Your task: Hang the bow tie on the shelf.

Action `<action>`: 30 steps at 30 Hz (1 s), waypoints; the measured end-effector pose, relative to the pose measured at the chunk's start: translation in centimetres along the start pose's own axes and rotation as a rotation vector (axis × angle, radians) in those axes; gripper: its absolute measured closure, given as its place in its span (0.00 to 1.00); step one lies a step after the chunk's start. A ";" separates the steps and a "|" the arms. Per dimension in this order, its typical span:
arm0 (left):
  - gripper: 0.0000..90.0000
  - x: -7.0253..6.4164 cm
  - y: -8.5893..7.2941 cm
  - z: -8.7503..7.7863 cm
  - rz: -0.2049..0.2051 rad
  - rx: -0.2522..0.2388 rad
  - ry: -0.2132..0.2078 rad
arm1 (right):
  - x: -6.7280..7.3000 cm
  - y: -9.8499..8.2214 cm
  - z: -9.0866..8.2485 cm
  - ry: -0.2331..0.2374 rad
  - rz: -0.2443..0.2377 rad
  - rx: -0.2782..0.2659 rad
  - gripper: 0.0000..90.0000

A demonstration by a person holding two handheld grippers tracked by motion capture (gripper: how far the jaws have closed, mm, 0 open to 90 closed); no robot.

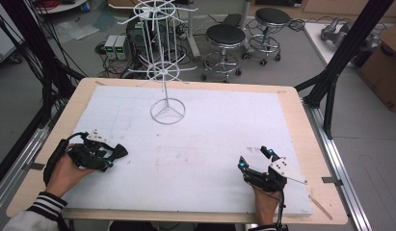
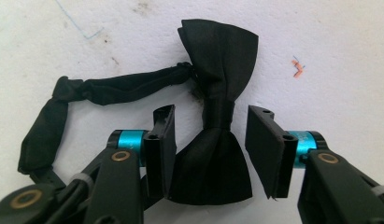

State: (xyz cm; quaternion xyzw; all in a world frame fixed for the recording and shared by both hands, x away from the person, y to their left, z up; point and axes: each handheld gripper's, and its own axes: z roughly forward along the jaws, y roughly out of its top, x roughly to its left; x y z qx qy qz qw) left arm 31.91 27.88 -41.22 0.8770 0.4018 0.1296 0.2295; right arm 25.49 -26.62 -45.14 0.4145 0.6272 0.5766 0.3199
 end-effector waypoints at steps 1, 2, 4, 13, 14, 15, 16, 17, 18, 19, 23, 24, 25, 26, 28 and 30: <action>0.60 0.0 0.0 0.0 -0.001 0.000 0.004 | 0.0 0.0 0.0 0.000 0.001 0.000 0.11; 0.60 0.0 0.0 0.1 -0.004 -0.001 0.007 | 0.0 0.0 0.0 -0.001 0.003 -0.001 0.11; 0.62 0.0 0.1 0.2 0.002 0.012 0.004 | 0.0 0.0 0.0 0.000 0.002 -0.001 0.11; 0.75 -0.1 0.4 0.3 0.020 0.027 0.007 | 0.0 0.0 0.0 0.000 0.003 0.000 0.11; 0.75 -0.1 0.4 0.3 0.024 0.031 0.005 | 0.0 0.0 0.0 0.000 0.002 -0.001 0.11; 0.76 -0.2 0.4 0.4 0.029 0.032 0.018 | 0.0 0.0 0.0 0.000 0.003 -0.001 0.11; 0.76 -0.3 0.5 0.4 0.035 0.035 0.025 | 0.0 0.0 0.0 0.000 0.003 -0.001 0.11; 0.78 -0.5 0.5 0.5 0.049 0.041 0.032 | 0.0 0.0 0.0 0.000 0.003 -0.001 0.11; 0.79 -0.7 0.6 0.5 0.057 0.044 0.038 | 0.0 0.0 0.0 0.000 0.003 -0.001 0.11; 0.80 -0.8 0.6 0.6 0.060 0.045 0.044 | 0.0 0.0 0.0 0.000 0.002 0.000 0.11; 0.82 -0.7 0.5 0.5 0.031 0.037 0.032 | 0.0 0.0 0.0 0.000 0.002 0.000 0.11; 0.83 -0.6 0.5 0.4 0.031 0.035 0.034 | 0.0 0.0 0.0 0.000 0.002 0.000 0.11; 0.83 -0.6 0.4 0.4 0.029 0.027 0.044 | 0.0 0.0 0.0 0.000 0.002 0.000 0.11; 0.83 -0.5 0.4 0.3 0.025 0.019 0.046 | 0.0 0.0 0.0 0.000 0.002 -0.001 0.11; 0.84 -0.5 0.3 0.2 0.018 -0.007 0.056 | 0.0 0.0 0.0 0.000 0.002 -0.002 0.11; 0.84 -0.4 0.2 -0.1 0.002 -0.036 0.059 | 0.0 0.0 0.0 -0.002 0.002 -0.002 0.11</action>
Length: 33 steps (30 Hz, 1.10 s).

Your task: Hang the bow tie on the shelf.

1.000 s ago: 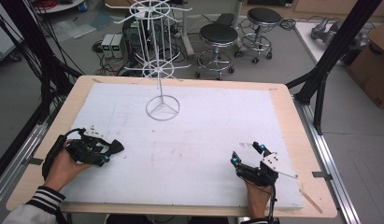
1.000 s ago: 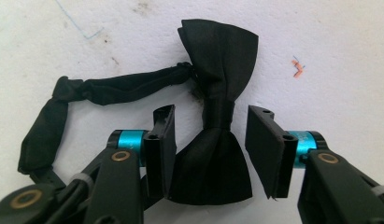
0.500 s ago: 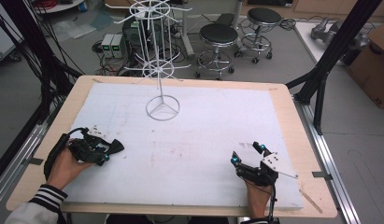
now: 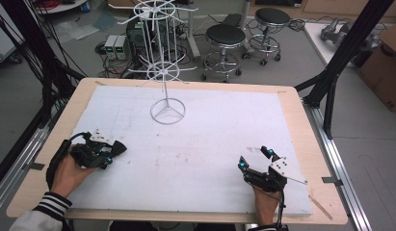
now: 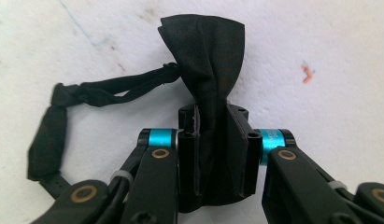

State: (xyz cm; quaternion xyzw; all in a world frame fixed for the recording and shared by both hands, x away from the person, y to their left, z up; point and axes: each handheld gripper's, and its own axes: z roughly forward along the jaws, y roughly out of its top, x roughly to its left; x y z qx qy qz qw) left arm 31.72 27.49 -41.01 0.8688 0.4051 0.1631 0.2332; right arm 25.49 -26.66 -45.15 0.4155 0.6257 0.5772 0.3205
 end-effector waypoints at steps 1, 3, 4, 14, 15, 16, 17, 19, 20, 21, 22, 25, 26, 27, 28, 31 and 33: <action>0.84 0.1 0.0 -0.2 -0.006 -0.016 0.002 | 0.0 0.0 0.0 0.000 0.000 0.000 0.11; 0.84 0.3 -0.1 -0.5 -0.016 -0.051 0.001 | 0.0 0.0 0.0 0.001 0.002 0.001 0.11; 0.84 0.3 -0.1 -0.7 -0.023 -0.062 -0.004 | 0.0 0.0 0.0 0.001 0.004 0.003 0.11; 0.84 1.0 -0.3 -2.2 -0.124 -0.238 -0.027 | 0.0 0.0 0.0 0.002 0.000 0.000 0.11; 0.84 1.0 -0.3 -2.4 -0.135 -0.256 -0.034 | 0.0 0.0 0.0 0.002 0.000 0.000 0.11; 0.84 1.0 -0.3 -2.4 -0.135 -0.256 -0.034 | 0.0 0.0 0.0 0.002 0.000 0.000 0.11; 0.85 1.1 -0.3 -2.5 -0.145 -0.280 -0.037 | 0.0 0.0 0.0 0.002 -0.001 0.001 0.11; 0.85 1.2 -0.4 -2.7 -0.163 -0.299 -0.035 | 0.0 0.0 0.0 0.003 0.001 0.001 0.11; 0.85 1.2 -0.4 -2.8 -0.180 -0.313 -0.044 | 0.0 0.0 0.0 0.002 0.000 0.001 0.11; 0.85 1.3 -0.4 -2.9 -0.192 -0.324 -0.051 | 0.0 0.0 0.0 0.002 0.000 0.001 0.11; 0.85 1.3 -0.4 -2.9 -0.192 -0.324 -0.051 | 0.0 0.0 0.0 0.003 0.000 0.001 0.11; 0.85 1.4 -0.2 -3.4 -0.234 -0.376 -0.076 | 0.0 0.0 0.0 0.002 0.000 0.001 0.11; 0.85 1.4 -0.2 -3.5 -0.238 -0.387 -0.081 | 0.0 0.0 0.0 0.002 0.000 0.002 0.11; 0.85 1.4 -0.1 -3.6 -0.241 -0.394 -0.080 | 0.0 0.0 0.0 0.003 0.002 0.002 0.11; 0.85 1.3 0.1 -3.8 -0.238 -0.396 -0.078 | 0.0 0.0 0.0 0.002 0.001 0.002 0.11; 0.85 1.2 0.7 -4.3 -0.238 -0.419 -0.077 | 0.0 0.0 0.0 0.002 0.002 0.002 0.11; 0.85 1.1 1.2 -4.8 -0.229 -0.437 -0.070 | 0.0 0.0 0.0 0.002 0.002 0.002 0.11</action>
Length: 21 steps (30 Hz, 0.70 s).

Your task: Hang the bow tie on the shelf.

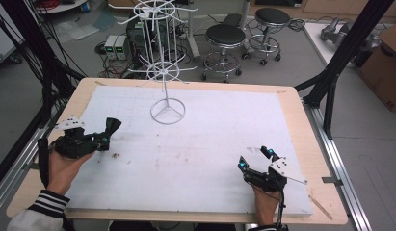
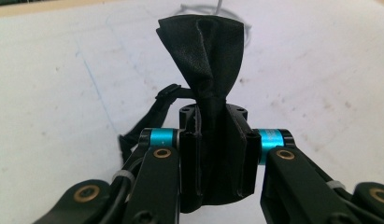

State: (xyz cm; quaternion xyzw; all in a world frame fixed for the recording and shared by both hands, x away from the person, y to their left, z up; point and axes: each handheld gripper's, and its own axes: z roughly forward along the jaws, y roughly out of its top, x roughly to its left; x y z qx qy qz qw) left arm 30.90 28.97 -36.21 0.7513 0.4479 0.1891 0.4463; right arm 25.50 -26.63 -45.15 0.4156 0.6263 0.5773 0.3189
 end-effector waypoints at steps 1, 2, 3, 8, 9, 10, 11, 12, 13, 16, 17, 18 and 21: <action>0.85 0.0 0.2 0.0 0.000 -0.006 -0.001 | 0.0 0.0 0.0 0.000 0.000 0.000 0.11; 0.85 -0.2 0.6 -0.2 -0.004 -0.021 -0.004 | 0.0 0.0 0.0 0.000 -0.001 0.001 0.11; 0.85 -0.2 0.6 -0.2 -0.004 -0.021 -0.004 | 0.0 0.0 0.0 0.000 0.001 0.000 0.11; 0.85 -0.6 2.6 -0.5 -0.007 -0.074 -0.012 | 0.0 0.0 0.0 -0.001 0.000 0.001 0.11; 0.85 -0.6 2.9 -0.5 -0.009 -0.083 -0.013 | 0.0 0.0 0.0 -0.001 0.000 0.001 0.11; 0.85 -0.7 3.3 -0.6 -0.012 -0.090 -0.014 | 0.0 0.0 0.0 -0.002 0.000 0.001 0.11; 0.85 -0.7 3.6 -0.6 -0.014 -0.100 -0.016 | 0.0 0.0 0.0 -0.002 -0.001 0.001 0.11; 0.85 -0.8 3.9 -0.7 -0.016 -0.109 -0.016 | 0.0 0.0 0.0 -0.002 -0.001 0.001 0.11; 0.85 -0.8 4.3 -0.7 -0.018 -0.118 -0.016 | 0.0 0.0 0.0 -0.001 0.000 0.001 0.11; 0.85 -0.9 5.3 -0.5 -0.020 -0.136 -0.016 | 0.0 0.0 0.0 0.000 0.001 0.002 0.11; 0.85 -0.9 5.6 -0.5 -0.017 -0.139 -0.015 | 0.0 0.0 0.0 -0.001 0.001 0.002 0.11; 0.85 -1.0 5.9 -0.5 -0.016 -0.141 -0.016 | 0.0 0.0 0.0 0.000 0.002 0.002 0.11; 0.85 -1.1 6.7 -0.4 -0.013 -0.153 -0.014 | 0.0 0.0 0.0 0.000 0.004 0.004 0.11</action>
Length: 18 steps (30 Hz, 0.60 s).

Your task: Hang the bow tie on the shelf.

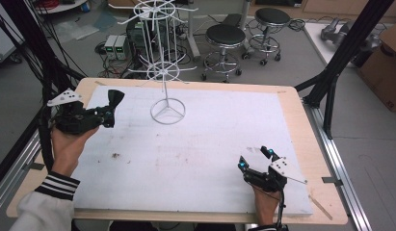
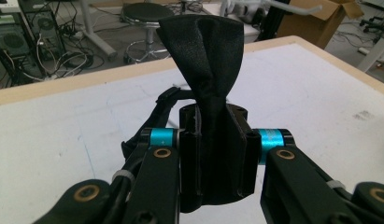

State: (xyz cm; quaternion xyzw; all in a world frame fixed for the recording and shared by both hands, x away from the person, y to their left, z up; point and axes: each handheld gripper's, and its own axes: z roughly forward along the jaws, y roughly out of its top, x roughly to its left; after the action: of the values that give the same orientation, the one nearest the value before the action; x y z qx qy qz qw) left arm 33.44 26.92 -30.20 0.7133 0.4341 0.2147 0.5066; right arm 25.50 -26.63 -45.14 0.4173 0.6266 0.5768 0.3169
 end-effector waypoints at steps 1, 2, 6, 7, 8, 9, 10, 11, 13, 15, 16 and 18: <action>0.85 0.0 0.2 0.0 0.002 -0.003 0.002 | 0.0 0.0 0.0 0.000 0.000 0.001 0.11; 0.85 -0.1 0.4 0.1 0.003 -0.002 0.002 | 0.0 0.0 0.0 0.000 -0.003 0.001 0.11; 0.85 -0.1 1.2 0.2 0.005 -0.011 0.001 | 0.0 0.0 0.0 0.001 -0.003 0.001 0.11; 0.85 -0.1 1.4 0.2 0.002 -0.011 -0.007 | 0.0 0.0 0.0 0.000 -0.004 0.000 0.11; 0.85 -0.1 1.6 0.2 0.001 -0.010 -0.009 | 0.0 0.0 0.0 0.000 -0.002 0.001 0.11; 0.85 -0.1 1.8 0.3 0.005 -0.004 -0.009 | 0.0 0.0 0.0 0.000 -0.003 0.001 0.11; 0.85 -0.1 1.9 0.3 0.007 -0.002 -0.010 | 0.0 0.0 0.0 0.001 -0.002 0.001 0.11; 0.85 -0.2 2.0 0.4 0.011 0.002 -0.012 | 0.0 0.0 0.0 0.000 -0.003 0.001 0.11; 0.85 -0.2 2.3 0.5 0.019 0.004 -0.009 | 0.0 0.0 0.0 0.000 -0.003 0.000 0.11; 0.85 -0.2 2.7 0.6 0.019 0.000 -0.008 | 0.0 0.0 0.0 0.000 -0.002 0.001 0.11; 0.85 -0.2 2.9 0.6 0.015 -0.003 -0.010 | 0.0 0.0 0.0 0.000 -0.002 0.001 0.11; 0.85 -0.3 3.5 0.8 0.020 -0.006 -0.005 | 0.0 0.0 0.0 0.000 -0.004 0.001 0.11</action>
State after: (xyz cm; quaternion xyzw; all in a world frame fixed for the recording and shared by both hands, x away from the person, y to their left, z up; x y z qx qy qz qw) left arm 35.26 25.84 -27.33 0.7166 0.4253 0.2192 0.5075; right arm 25.55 -26.66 -45.13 0.4164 0.6277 0.5758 0.3179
